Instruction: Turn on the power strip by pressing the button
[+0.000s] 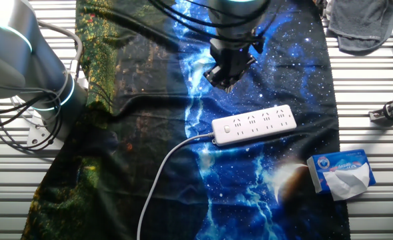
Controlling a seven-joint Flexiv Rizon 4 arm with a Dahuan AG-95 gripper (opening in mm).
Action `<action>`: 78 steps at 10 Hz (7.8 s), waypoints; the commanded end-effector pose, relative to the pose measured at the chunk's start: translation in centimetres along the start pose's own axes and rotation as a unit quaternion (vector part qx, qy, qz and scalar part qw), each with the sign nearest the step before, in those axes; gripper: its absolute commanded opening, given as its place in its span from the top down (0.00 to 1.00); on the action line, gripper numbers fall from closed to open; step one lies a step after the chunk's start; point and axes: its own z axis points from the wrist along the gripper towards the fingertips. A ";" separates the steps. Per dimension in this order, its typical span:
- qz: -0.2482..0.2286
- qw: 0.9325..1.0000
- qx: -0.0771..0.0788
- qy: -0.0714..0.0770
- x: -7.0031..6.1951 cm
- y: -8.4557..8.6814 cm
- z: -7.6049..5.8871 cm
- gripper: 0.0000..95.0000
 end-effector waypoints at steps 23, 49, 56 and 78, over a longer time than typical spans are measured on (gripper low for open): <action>0.250 0.967 -0.057 0.016 0.7 3.8 2.9 0.60; 0.255 0.967 -0.016 0.018 0.6 5.5 8.6 0.40; 0.292 0.956 -0.024 -0.004 0.6 5.5 8.6 0.40; 0.276 0.960 -0.045 -0.002 0.6 5.5 8.6 0.40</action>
